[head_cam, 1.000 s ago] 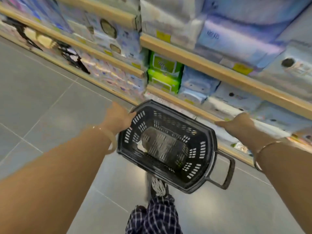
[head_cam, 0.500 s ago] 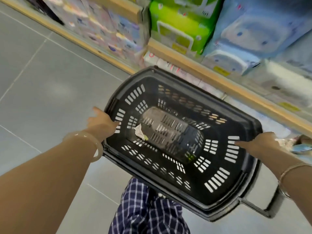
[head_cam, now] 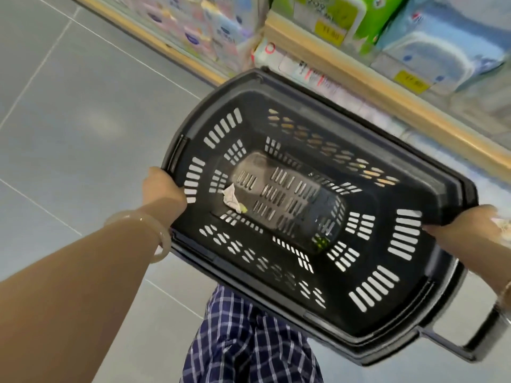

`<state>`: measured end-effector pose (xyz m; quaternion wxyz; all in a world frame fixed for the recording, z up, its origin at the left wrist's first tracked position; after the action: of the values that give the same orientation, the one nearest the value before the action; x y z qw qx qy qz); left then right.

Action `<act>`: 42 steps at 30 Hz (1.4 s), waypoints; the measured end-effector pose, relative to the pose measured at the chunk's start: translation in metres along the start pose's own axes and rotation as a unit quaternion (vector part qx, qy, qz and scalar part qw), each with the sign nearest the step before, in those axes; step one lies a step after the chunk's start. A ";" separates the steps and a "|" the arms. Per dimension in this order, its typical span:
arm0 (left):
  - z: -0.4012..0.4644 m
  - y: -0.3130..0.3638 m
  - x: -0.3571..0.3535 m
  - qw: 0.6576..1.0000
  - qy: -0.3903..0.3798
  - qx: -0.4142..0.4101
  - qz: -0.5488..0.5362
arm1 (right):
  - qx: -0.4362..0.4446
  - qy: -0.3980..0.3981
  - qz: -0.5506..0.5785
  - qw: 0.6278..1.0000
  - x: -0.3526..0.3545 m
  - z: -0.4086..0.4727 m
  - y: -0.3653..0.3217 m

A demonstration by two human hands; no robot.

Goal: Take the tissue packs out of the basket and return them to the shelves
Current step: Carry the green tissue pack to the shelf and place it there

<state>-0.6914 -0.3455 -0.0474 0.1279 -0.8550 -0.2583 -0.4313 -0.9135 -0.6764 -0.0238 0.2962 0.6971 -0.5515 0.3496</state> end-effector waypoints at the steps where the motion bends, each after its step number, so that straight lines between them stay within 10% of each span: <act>1: 0.002 -0.005 0.011 1.000 0.001 0.009 -0.004 | 0.003 -0.002 0.003 1.000 0.004 -0.008 -0.011; 13: 0.096 -0.071 0.200 0.989 0.066 0.116 -0.065 | 0.176 -0.045 -0.052 0.982 0.029 -0.102 -0.233; 26: 0.279 -0.032 0.395 0.991 0.122 0.007 -0.059 | 0.212 -0.049 -0.170 0.961 -0.004 -0.171 -0.479; 42: 0.473 0.046 0.423 0.993 0.115 -0.034 -0.007 | 0.226 -0.108 -0.308 0.918 -0.063 -0.141 -0.638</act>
<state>-0.1392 -0.0348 0.0113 0.1246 -0.8013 -0.2333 -0.5366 -0.3232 -0.3901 -0.0104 0.1627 0.9143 -0.2446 0.2787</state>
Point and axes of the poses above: each hand's wrist, its own z-axis towards the middle knuckle, its own x-axis out of the back of the hand, y = z × x, the point moved 1 cm from there along z, towards the middle knuckle, and after that the axes turned 12 degrees about x, right-handed, at the moved point
